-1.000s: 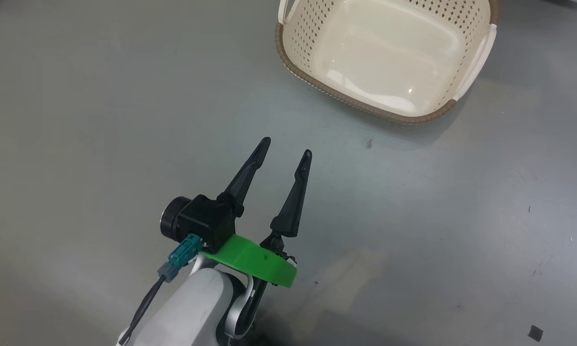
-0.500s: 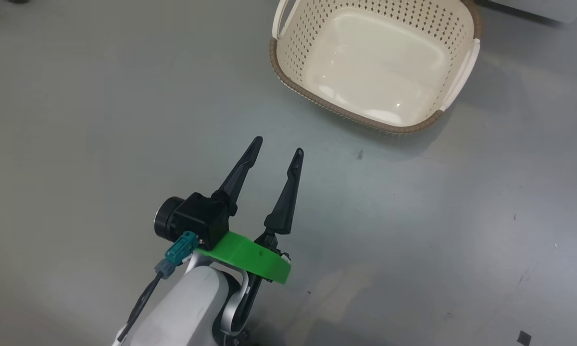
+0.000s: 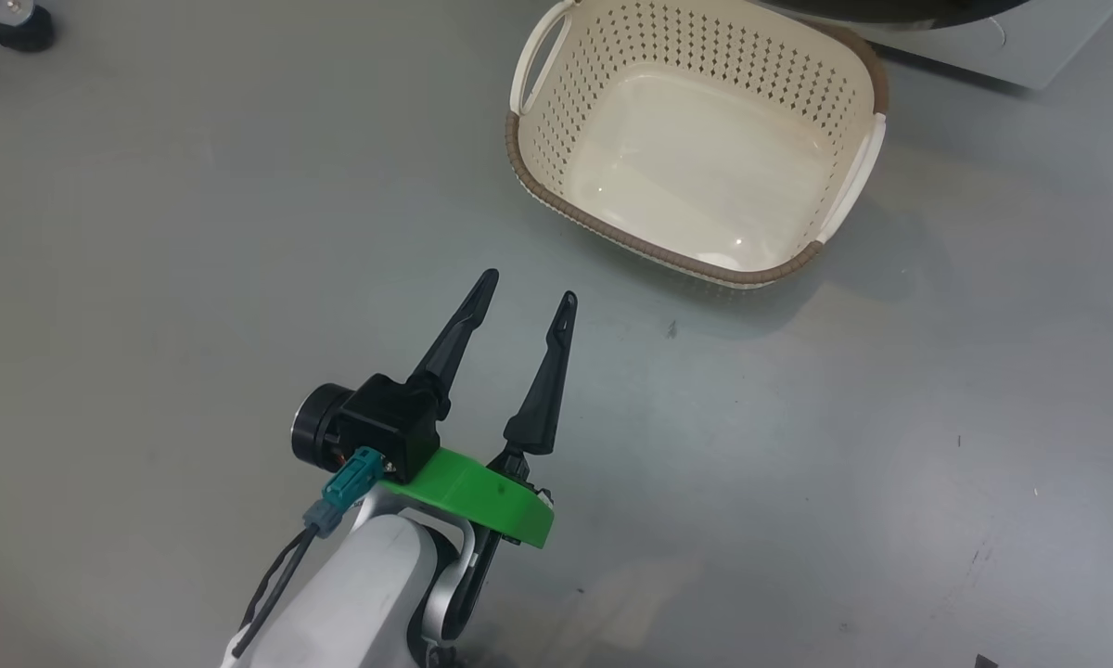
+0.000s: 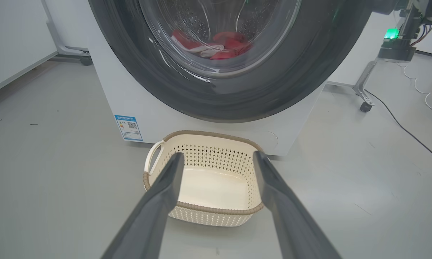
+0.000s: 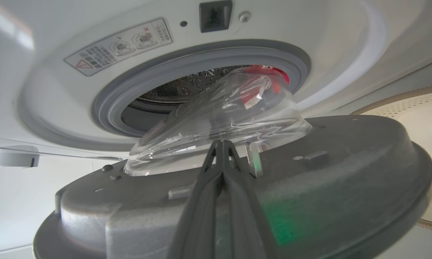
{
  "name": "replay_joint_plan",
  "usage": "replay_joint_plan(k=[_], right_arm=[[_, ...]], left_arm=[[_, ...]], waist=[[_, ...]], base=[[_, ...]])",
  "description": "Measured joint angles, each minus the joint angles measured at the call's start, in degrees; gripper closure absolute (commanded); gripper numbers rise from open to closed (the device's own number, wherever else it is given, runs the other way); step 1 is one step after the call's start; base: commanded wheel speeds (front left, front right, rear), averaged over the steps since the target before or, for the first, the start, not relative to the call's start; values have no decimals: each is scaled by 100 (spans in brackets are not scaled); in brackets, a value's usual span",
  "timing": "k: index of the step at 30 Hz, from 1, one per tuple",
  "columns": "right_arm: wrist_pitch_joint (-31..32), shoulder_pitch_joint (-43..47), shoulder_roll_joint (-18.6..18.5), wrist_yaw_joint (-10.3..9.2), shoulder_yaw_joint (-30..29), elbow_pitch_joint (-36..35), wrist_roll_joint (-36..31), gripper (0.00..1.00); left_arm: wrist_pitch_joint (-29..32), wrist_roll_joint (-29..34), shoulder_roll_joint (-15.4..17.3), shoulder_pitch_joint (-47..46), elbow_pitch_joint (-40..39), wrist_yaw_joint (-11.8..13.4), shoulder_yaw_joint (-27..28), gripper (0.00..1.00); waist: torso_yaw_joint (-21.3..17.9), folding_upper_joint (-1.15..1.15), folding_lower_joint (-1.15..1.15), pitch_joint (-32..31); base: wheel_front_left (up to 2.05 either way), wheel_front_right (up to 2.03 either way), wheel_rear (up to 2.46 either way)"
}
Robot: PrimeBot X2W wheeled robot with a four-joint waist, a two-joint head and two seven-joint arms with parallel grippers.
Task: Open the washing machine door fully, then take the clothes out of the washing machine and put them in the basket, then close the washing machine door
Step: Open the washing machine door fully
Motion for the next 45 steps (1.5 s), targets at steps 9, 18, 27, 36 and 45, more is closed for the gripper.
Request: replay_joint_plan(k=[9, 18, 27, 36, 45], right_arm=[[164, 336, 174, 9, 62, 79, 56, 100], [237, 503, 293, 57, 124, 90, 56, 100], [51, 519, 248, 224, 134, -63, -45, 100], [-549, 968, -188, 1096, 719, -305, -1033, 100], [-1140, 1699, -649, 1474, 1499, -833, -2072, 100]], left_arm=[[0, 33, 1, 18, 85, 0, 26, 0], [0, 59, 4, 119, 110, 0, 56, 0], [0, 118, 3, 130, 115, 0, 111, 0], [0, 164, 8, 180, 208, 0, 218, 0], [0, 158, 10, 373, 189, 0, 490, 0]], waist=[[-72, 0, 0, -246], [-158, 0, 0, -412], [-181, 0, 0, -437], [-297, 0, 0, -617], [-462, 0, 0, -937]], base=[[0, 0, 0], [0, 0, 0], [0, 0, 0], [0, 0, 0], [0, 0, 0]])
